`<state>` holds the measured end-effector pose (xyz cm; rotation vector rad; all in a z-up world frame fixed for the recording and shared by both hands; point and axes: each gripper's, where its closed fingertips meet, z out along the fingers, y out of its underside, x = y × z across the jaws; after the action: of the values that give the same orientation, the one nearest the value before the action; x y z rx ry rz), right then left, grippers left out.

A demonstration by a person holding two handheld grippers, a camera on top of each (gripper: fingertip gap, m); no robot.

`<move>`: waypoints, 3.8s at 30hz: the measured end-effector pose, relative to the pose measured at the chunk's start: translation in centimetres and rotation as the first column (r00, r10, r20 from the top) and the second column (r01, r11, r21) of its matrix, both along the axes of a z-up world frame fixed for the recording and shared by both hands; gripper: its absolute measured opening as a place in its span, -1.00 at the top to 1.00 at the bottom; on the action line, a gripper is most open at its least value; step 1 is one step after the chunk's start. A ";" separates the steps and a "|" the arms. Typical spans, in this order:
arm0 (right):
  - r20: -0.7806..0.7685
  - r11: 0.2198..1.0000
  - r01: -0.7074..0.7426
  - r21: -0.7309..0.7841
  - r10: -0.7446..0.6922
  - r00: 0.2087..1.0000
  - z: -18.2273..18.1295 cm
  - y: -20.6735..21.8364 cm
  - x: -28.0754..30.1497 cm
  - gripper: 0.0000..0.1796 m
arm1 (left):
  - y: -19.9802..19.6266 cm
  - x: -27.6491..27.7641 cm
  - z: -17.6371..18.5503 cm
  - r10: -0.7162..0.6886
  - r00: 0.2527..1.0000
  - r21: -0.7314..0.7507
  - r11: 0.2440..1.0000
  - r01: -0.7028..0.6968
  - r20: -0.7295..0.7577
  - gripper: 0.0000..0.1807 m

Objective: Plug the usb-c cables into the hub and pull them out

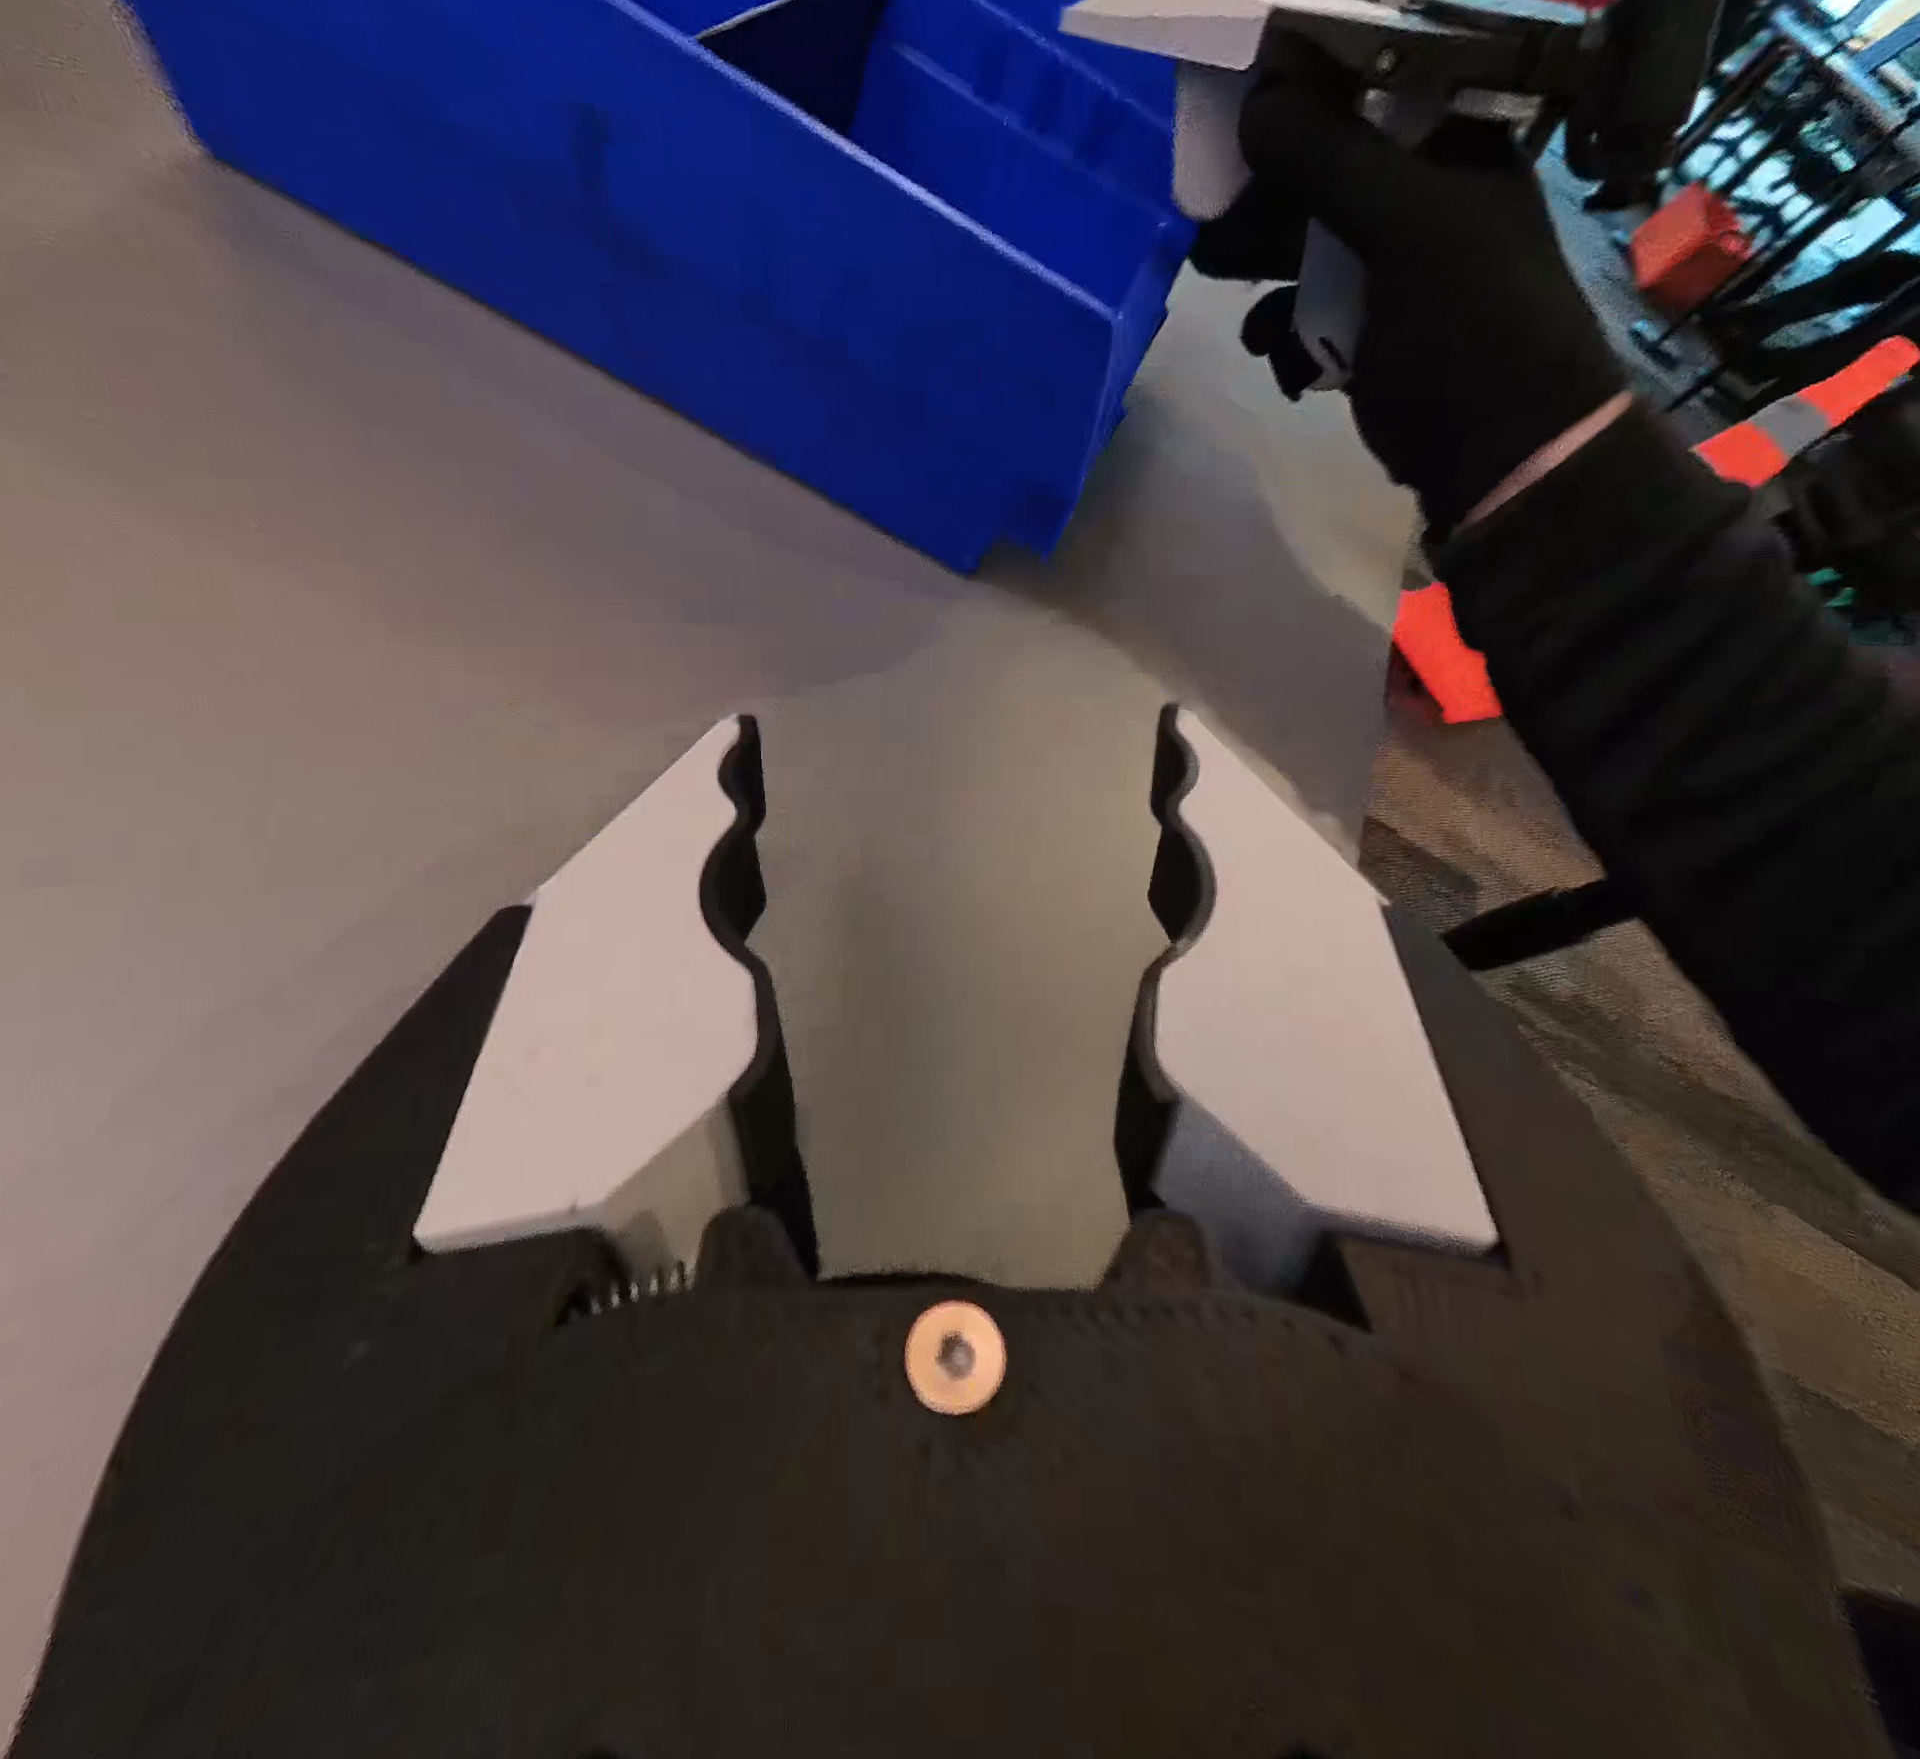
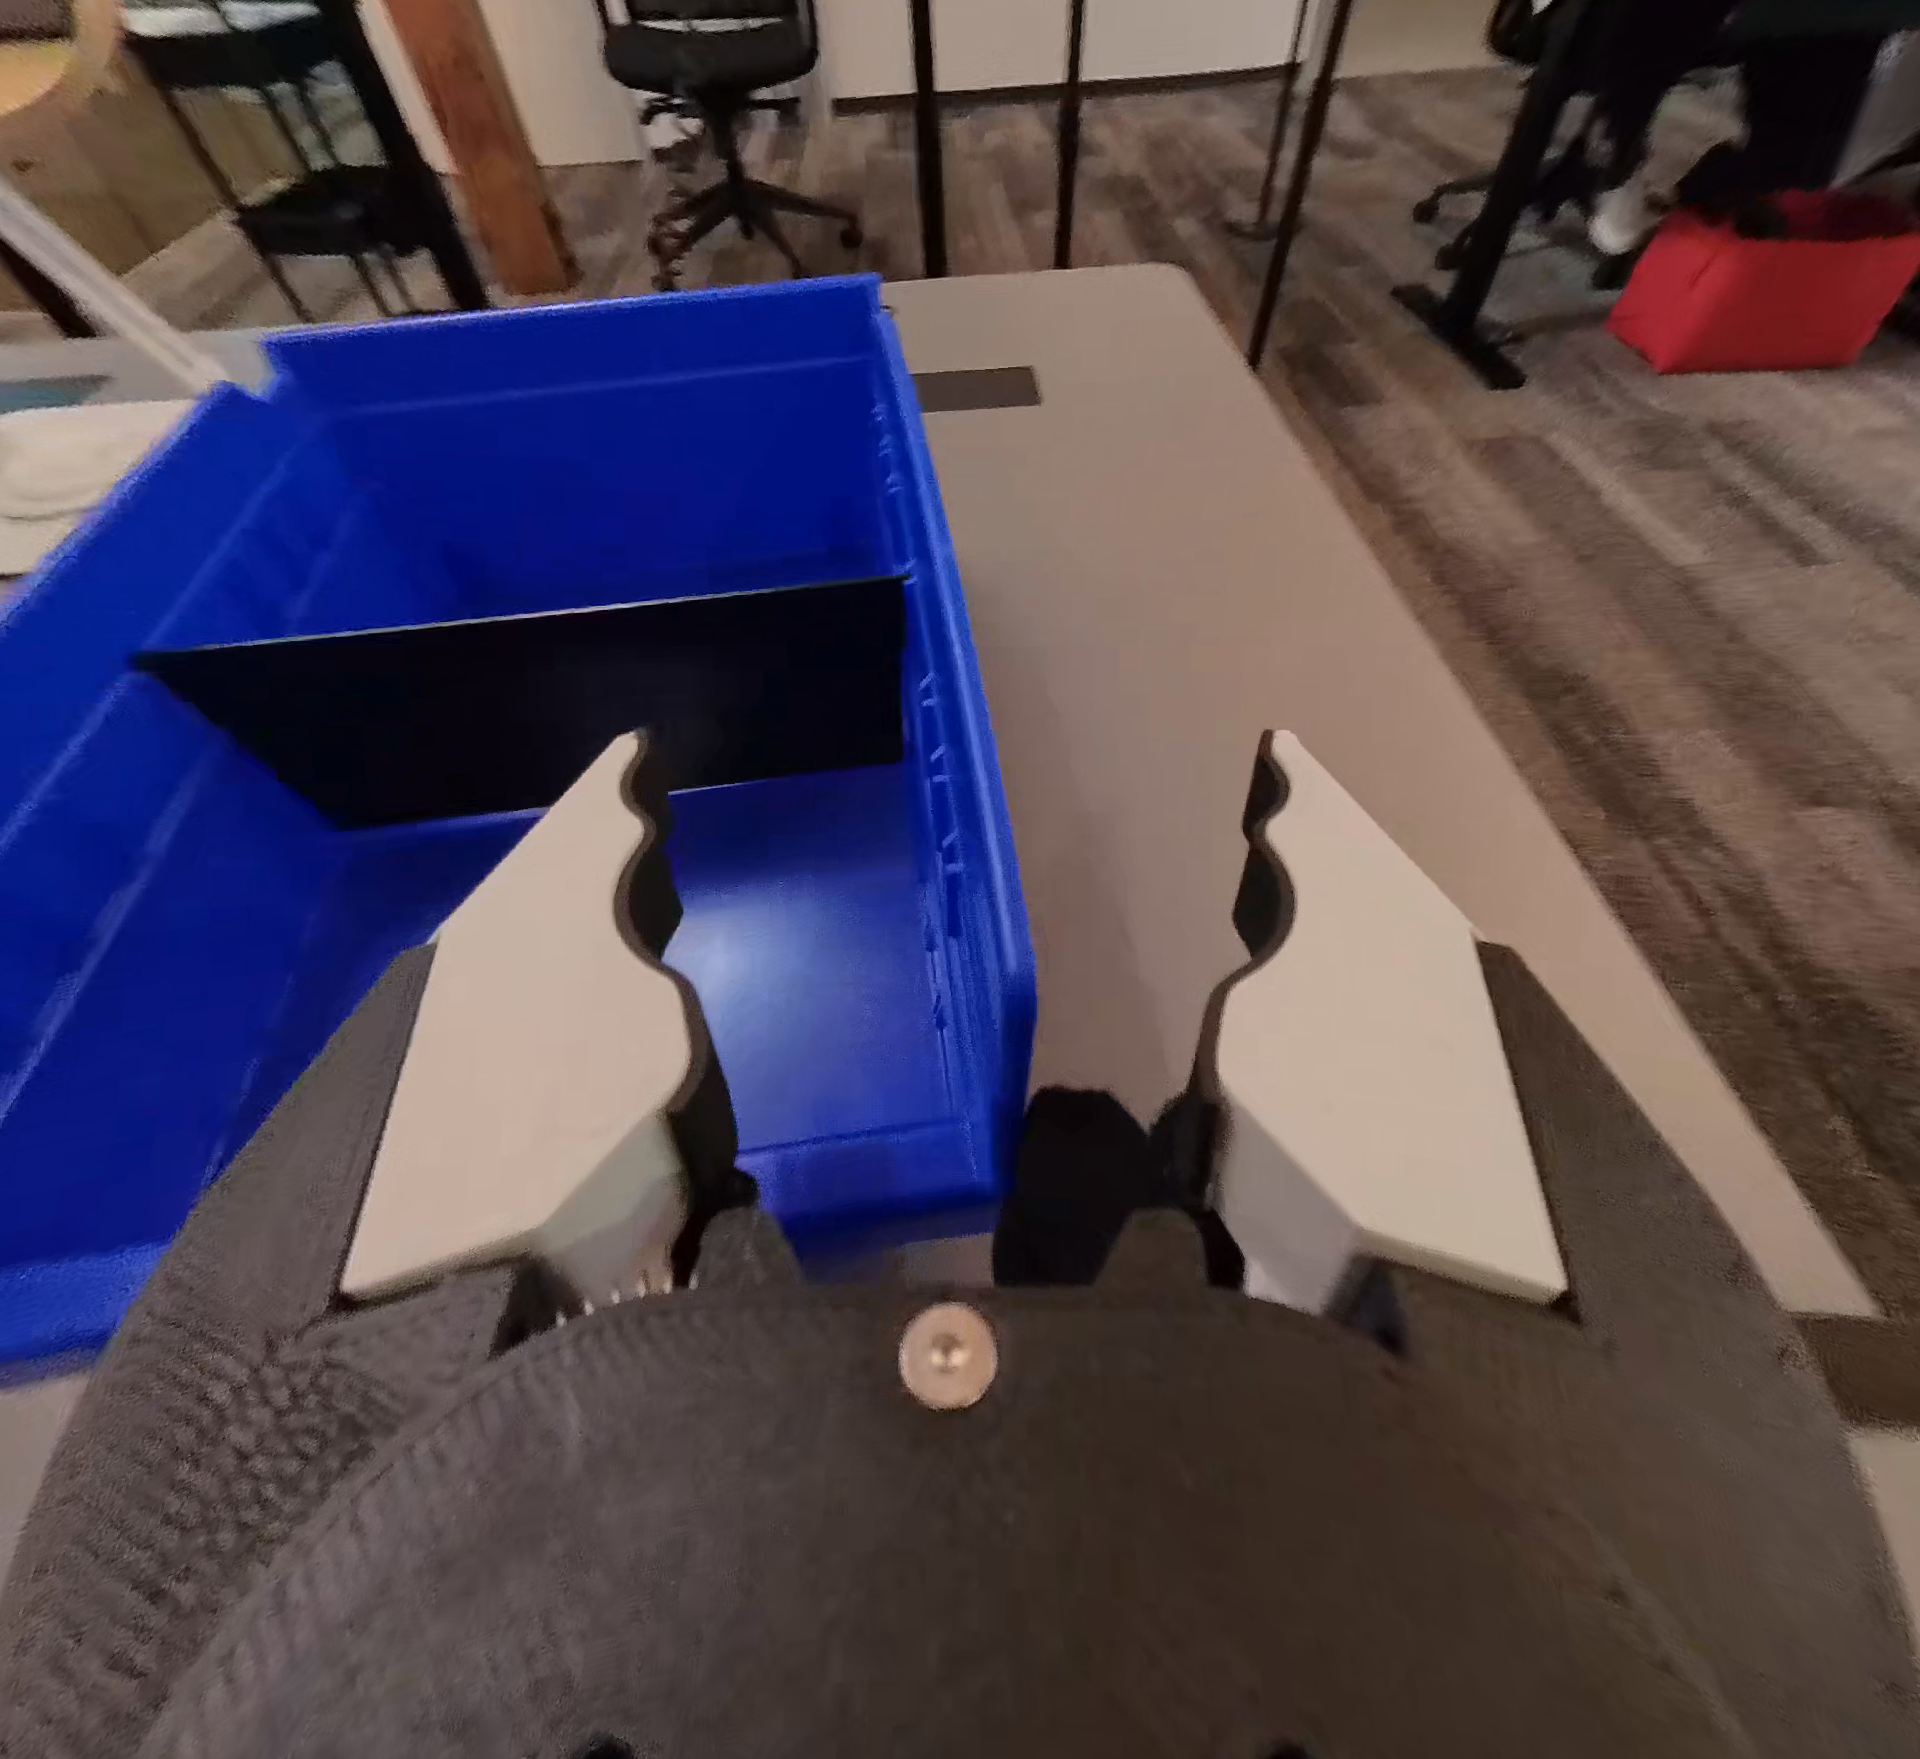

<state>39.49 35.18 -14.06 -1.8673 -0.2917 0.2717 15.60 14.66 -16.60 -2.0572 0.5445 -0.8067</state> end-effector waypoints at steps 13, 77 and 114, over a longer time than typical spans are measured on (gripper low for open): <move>0.215 0.939 -0.235 0.249 0.183 0.959 8.1 -10.6 -13.7 -0.30 | -7.8 -18.2 4.3 0.222 0.941 0.155 0.970 -0.187 -0.254 0.08; 0.350 0.709 -0.679 -0.190 0.695 0.628 -4.1 -33.3 -47.0 -0.69 | -17.4 -38.1 8.2 0.626 0.677 0.360 0.778 -0.515 -0.387 0.08; 0.504 0.620 -0.760 -0.195 0.728 0.464 -5.5 -35.6 -48.0 -0.65 | -17.3 -38.4 6.7 0.531 0.703 0.334 0.847 -0.414 -0.473 0.31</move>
<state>-8.47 -0.40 -19.53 -1.6060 -1.5438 0.3078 -22.82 -2.68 -9.92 -2.0859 0.3418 0.1705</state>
